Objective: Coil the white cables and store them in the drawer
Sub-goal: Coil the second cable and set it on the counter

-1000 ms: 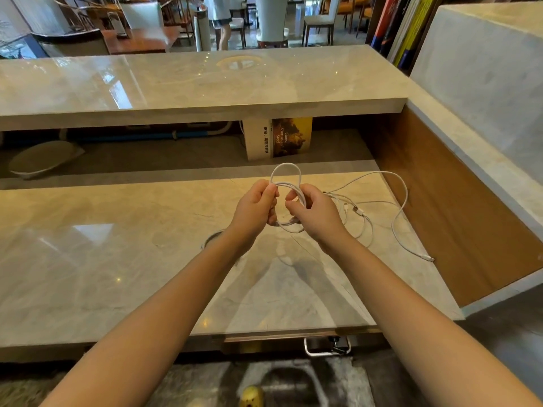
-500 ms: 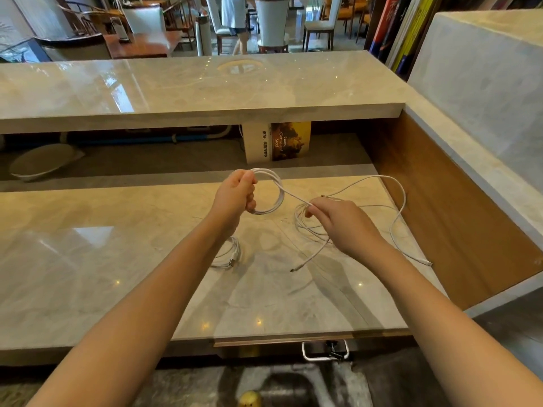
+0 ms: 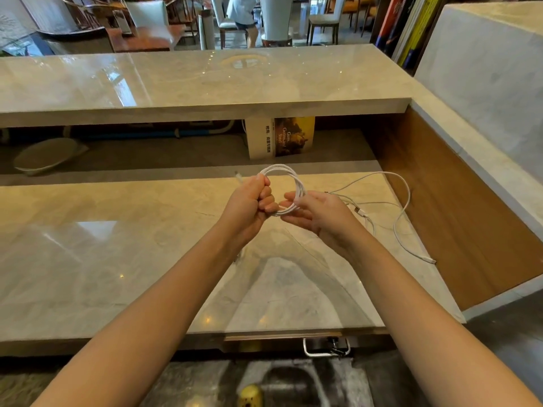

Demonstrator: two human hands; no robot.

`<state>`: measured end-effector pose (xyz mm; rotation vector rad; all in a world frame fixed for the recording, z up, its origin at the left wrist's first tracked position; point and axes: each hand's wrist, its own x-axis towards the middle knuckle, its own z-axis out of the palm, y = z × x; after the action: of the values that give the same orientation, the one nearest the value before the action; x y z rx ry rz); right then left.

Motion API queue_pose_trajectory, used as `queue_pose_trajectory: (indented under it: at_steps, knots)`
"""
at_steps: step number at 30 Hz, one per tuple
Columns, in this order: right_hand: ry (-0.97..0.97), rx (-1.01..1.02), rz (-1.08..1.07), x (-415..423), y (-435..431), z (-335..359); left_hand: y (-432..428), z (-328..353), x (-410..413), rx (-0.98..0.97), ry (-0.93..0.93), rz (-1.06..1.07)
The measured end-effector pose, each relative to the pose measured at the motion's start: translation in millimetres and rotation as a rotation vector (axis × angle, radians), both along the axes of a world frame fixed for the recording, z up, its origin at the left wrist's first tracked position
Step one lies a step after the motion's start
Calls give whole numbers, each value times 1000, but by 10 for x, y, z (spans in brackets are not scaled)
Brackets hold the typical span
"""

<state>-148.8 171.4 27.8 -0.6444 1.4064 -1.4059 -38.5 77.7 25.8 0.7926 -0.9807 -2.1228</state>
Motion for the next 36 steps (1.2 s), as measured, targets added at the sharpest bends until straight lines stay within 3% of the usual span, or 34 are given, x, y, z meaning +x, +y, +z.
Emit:
queue_pose_trajectory:
  at_steps: [4, 8, 10, 13, 18, 22, 26, 28, 32, 36]
  knots:
    - [279, -15, -169, 75, -17, 17, 50, 26, -36, -301, -285, 59]
    - [177, -62, -261, 134, -50, -21, 119, 11, -108, -688, -612, 225]
    - [102, -88, -298, 148, -63, -47, 130, -25, -153, -759, -681, 299]
    - [11, -131, -304, 171, -59, -76, 78, -88, -196, -713, -737, 334]
    - [-224, -193, -161, 128, -75, -41, -1, -143, -157, -442, -581, 202]
    - [-214, -212, -132, 68, -79, -37, 29, -129, -138, -372, -476, 89]
    - [-488, -313, -133, 67, -107, -84, 24, -108, -181, -361, -469, 84]
    - [-352, -270, -116, 64, -143, -100, 39, -120, -176, -292, -433, 56]
    - [482, -47, -72, 45, -173, -110, 45, -144, -127, -108, -270, 47]
    - [699, -20, -82, -1, -184, -213, -15, -110, -107, -72, -191, 65]
